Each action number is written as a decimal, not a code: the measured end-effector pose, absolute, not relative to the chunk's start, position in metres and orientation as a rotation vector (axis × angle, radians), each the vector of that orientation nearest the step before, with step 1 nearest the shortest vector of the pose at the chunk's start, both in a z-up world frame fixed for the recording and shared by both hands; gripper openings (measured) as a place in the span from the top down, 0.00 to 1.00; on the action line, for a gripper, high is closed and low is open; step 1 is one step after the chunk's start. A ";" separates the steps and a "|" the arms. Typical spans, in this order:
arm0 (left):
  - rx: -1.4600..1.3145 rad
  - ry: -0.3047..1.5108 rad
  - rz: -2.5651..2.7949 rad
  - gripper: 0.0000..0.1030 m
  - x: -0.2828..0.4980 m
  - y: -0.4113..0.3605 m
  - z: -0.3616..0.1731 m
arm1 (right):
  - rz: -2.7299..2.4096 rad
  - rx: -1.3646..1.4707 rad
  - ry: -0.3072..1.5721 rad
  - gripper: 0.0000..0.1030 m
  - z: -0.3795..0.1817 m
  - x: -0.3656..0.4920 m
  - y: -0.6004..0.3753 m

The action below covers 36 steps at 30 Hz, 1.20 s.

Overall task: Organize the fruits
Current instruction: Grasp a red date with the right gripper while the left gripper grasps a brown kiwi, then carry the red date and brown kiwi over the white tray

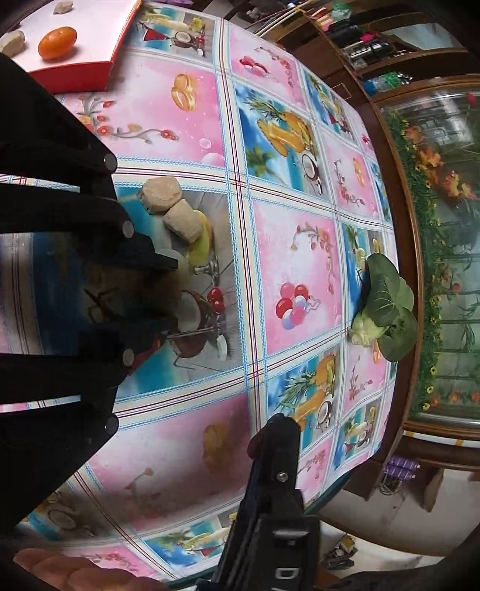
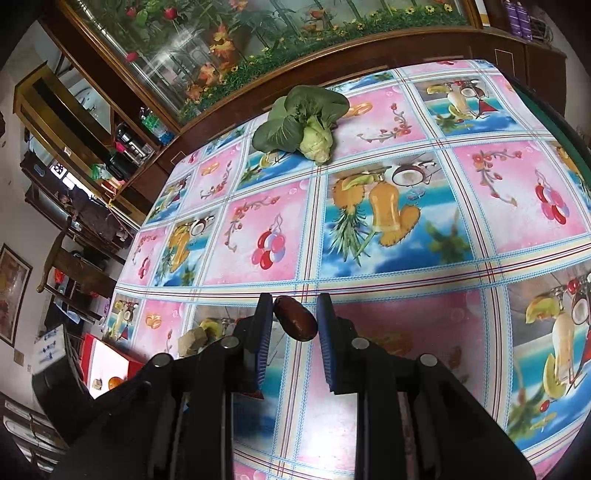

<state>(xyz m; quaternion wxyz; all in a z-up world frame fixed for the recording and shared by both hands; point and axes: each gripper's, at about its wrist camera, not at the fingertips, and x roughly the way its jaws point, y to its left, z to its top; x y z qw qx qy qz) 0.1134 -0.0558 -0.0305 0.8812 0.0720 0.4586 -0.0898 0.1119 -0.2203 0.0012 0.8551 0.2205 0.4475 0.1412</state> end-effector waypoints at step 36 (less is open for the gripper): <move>-0.057 0.637 0.233 0.78 -0.094 0.209 0.059 | 1.021 0.244 0.782 0.74 0.047 -0.040 0.030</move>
